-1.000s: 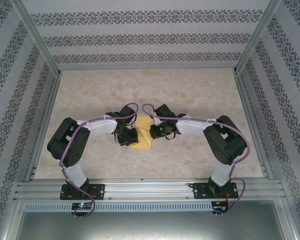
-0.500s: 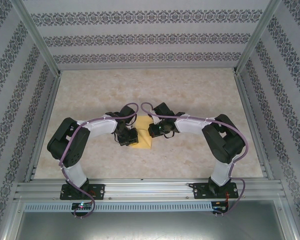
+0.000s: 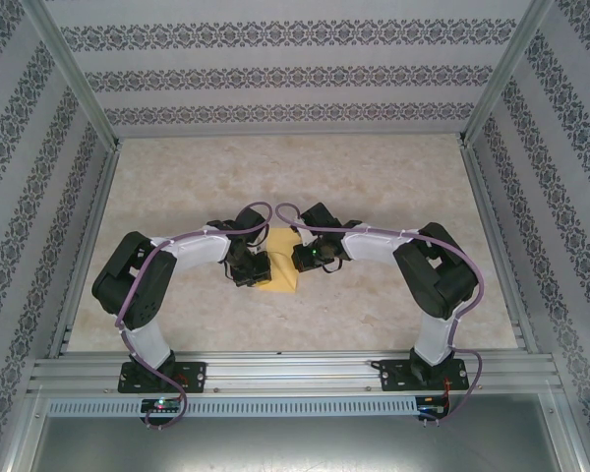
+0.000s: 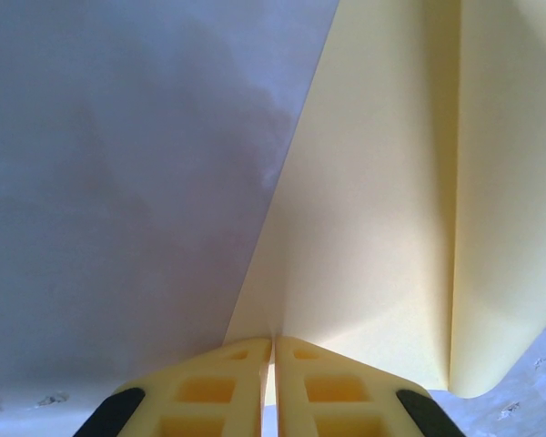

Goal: Fold a paper plane with a square sheet of paper (pick it up from the middle)
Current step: Fold the triangle a second time at the center of the table.

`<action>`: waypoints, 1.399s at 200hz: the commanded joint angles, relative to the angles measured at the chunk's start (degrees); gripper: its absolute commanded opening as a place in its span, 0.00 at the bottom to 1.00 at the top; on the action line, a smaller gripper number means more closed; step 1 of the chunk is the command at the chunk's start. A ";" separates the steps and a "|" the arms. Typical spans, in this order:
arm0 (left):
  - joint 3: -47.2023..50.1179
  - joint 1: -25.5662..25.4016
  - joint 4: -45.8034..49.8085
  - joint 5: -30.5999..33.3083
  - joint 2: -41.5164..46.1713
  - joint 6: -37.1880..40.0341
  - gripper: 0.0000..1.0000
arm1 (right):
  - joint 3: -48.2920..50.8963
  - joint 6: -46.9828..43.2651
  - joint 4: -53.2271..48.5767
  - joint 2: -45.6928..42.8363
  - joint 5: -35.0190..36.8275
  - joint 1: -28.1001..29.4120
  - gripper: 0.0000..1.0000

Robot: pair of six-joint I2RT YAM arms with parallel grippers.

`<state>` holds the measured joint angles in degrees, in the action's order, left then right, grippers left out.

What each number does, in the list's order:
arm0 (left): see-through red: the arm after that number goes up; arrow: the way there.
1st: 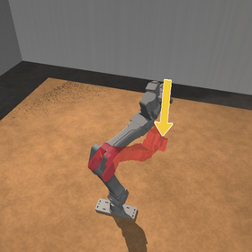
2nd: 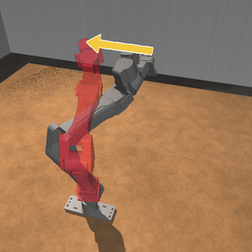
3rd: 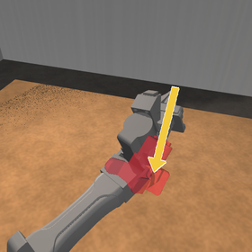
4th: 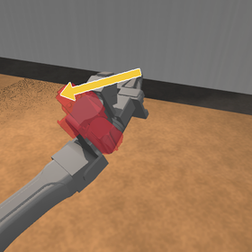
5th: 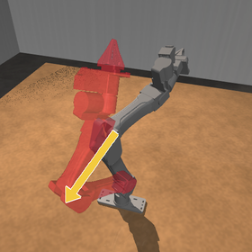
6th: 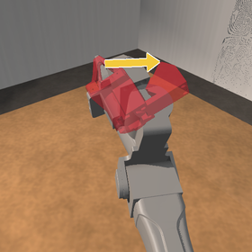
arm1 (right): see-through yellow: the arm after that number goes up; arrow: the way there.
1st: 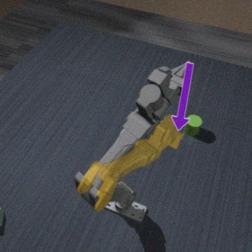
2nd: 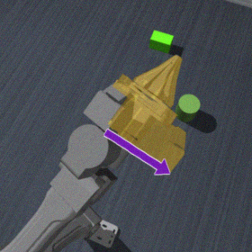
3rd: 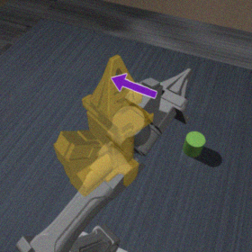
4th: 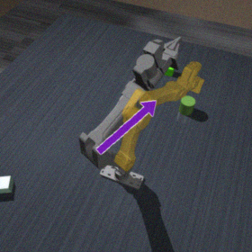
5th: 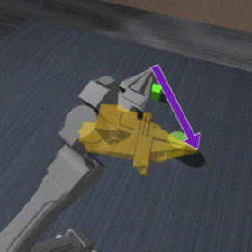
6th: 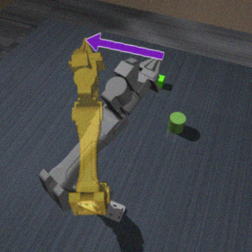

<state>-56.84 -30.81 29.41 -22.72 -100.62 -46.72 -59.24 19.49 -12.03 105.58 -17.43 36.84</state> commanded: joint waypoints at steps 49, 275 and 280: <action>1.89 -0.57 3.20 3.80 -0.03 1.14 0.13 | -1.29 -0.42 -0.84 1.99 -0.52 -0.47 0.06; 2.23 -0.39 0.92 8.12 13.99 -1.83 0.19 | -1.25 -0.85 -1.34 3.64 -0.74 -0.16 0.06; 2.58 -0.39 0.73 8.22 14.13 -2.06 0.19 | -1.30 -0.81 -1.33 3.82 -0.84 -0.13 0.06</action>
<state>-55.81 -30.81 30.48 -16.25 -88.23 -47.29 -60.60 19.49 -11.97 107.28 -18.50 36.84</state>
